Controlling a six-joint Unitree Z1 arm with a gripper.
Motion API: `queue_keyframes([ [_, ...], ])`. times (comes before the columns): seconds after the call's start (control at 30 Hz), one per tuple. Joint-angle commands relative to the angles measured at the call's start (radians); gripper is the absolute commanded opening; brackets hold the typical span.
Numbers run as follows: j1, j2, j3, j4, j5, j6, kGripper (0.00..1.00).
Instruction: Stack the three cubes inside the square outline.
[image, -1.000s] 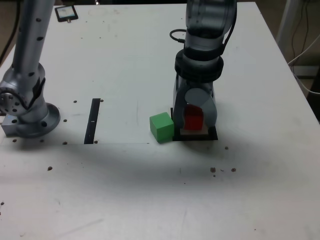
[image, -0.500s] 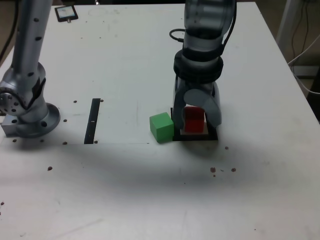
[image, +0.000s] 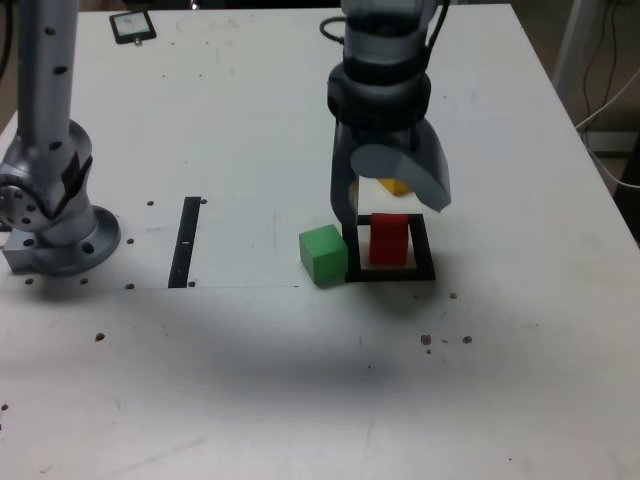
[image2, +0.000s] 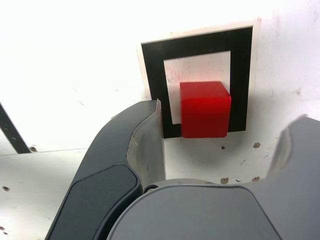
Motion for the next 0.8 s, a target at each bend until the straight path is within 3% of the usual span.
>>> queue_keyframes([
  [0.0, 0.018, -0.016, -0.011, 0.018, 0.008, 0.022, 1.0],
  [0.37, 0.175, 0.004, -0.082, 0.104, 0.028, 0.192, 1.0],
  [0.77, 0.293, 0.127, -0.207, 0.142, 0.049, 0.317, 1.0],
])
